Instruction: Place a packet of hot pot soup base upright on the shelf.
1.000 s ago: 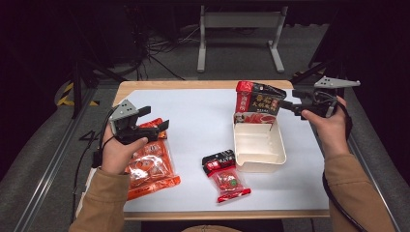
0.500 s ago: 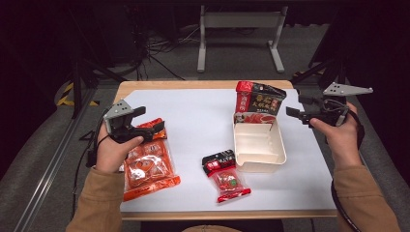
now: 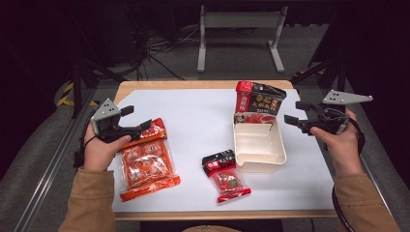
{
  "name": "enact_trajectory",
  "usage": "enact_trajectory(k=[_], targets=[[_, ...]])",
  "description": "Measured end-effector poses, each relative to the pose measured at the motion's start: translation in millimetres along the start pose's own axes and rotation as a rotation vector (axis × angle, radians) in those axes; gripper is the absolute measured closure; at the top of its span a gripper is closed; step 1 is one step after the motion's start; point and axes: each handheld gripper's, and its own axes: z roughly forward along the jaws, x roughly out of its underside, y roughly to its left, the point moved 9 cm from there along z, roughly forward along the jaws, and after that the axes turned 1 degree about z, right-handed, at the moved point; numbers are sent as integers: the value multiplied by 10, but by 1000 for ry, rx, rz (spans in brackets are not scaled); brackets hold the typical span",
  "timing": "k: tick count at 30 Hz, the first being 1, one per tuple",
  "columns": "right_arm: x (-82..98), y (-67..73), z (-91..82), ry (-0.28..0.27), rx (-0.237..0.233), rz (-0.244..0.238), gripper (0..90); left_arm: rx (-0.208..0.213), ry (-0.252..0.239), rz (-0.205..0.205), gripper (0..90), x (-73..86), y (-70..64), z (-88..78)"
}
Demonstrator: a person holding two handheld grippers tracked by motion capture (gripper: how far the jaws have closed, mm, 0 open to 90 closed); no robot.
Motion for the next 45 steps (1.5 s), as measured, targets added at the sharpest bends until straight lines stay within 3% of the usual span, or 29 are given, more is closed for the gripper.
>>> enact_trajectory(k=[4, 6, 10, 13, 21, 29, 37, 39, 45], targets=[[45, 20, 10, 0, -2, 2, 250, -33, 6, -12, 193, 79, 123, -15], [73, 34, 25, 2, -3, -4, 249, -60, 5, -30, 218, 163, 247, -36], [132, 67, 50, 0, -4, -27, 254, -70, 8, -48, 256, 255, 347, -47], [172, 77, 62, 1, 3, -37, 258, -81, 8, -55, 262, 296, 394, -51], [366, 97, 99, -20, -13, -1, 262, -100, 4, -78, 251, 352, 493, -87], [456, 92, 134, 10, -12, 0, 257, -130, 14, -98, 209, 415, 589, -96], [484, 89, 145, 15, -13, 1, 255, -172, 21, -138, 209, 565, 749, -86], [501, 91, 158, 19, -17, 3, 254, -192, 43, -142, 220, 640, 806, -80], [543, 84, 188, 27, -24, 11, 250, -214, 73, -200, 227, 846, 940, -36]])
